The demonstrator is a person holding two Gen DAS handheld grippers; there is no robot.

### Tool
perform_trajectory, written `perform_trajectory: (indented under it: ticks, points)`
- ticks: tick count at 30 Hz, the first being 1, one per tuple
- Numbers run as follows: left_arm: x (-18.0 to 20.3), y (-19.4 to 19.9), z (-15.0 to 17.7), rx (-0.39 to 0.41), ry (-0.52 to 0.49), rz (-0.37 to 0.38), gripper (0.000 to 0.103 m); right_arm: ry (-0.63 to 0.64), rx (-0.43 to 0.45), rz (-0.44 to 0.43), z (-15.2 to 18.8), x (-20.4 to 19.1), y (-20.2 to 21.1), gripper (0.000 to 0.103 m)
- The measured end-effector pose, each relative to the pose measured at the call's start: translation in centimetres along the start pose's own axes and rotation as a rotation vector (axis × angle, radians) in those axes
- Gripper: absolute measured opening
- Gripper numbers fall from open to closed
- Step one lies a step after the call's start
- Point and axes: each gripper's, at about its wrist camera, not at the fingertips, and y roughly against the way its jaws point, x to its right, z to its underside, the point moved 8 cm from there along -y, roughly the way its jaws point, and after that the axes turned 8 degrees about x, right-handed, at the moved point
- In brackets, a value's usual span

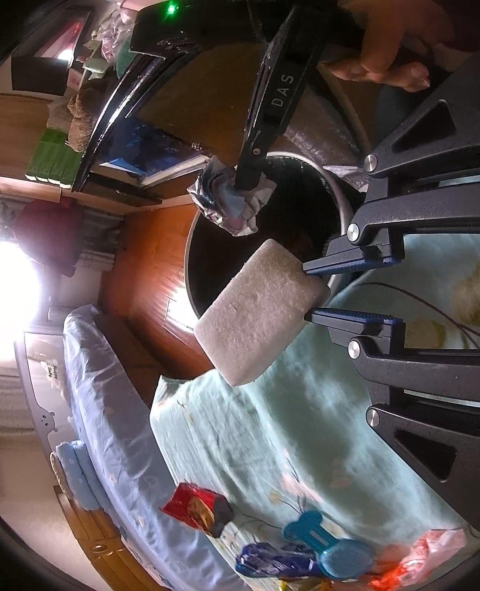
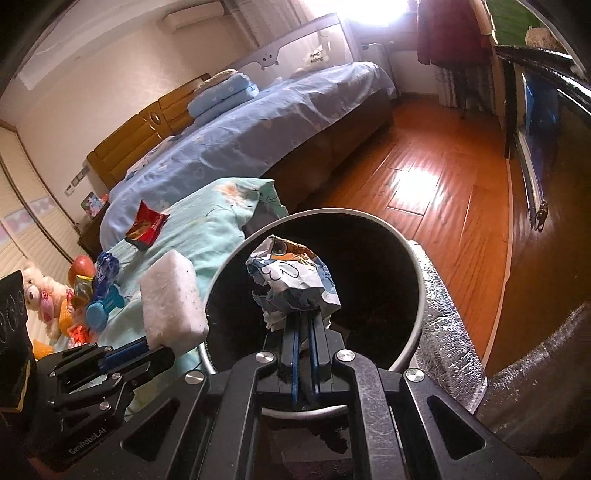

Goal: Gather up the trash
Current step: 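Carry the foam block and crumpled wrapper over the trash bin, then open both grippers to drop the foam block and wrapper into the bin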

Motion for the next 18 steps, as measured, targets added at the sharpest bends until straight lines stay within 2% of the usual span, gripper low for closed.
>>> perform_trajectory:
  ticks: [9,12,14,16,18]
  points:
    - [0.3,-2.1,-1.0,-0.022,0.006,0.018,0.019,-0.013,-0.021,0.015,-0.5,1.1,-1.4,0.008]
    - [0.3,-2.4,-1.2,-0.021,0.016,0.016,0.023,-0.015,-0.027,0.016,-0.5,1.1,-1.6,0.009]
    - [0.3,-2.5,-1.3,-0.026,0.017,0.011,0.043,-0.014,-0.025,0.024,-0.6,1.2,-1.7,0.009]
    - [0.1,-1.9,-1.3,0.000,0.018,0.002,0.051,-0.019,-0.021,0.030,-0.7,1.3,-1.6,0.009]
    - [-0.2,-1.2,-0.9,0.007,0.025,-0.005,0.051,-0.024,-0.017,0.031,-0.7,1.4,-1.3,0.011]
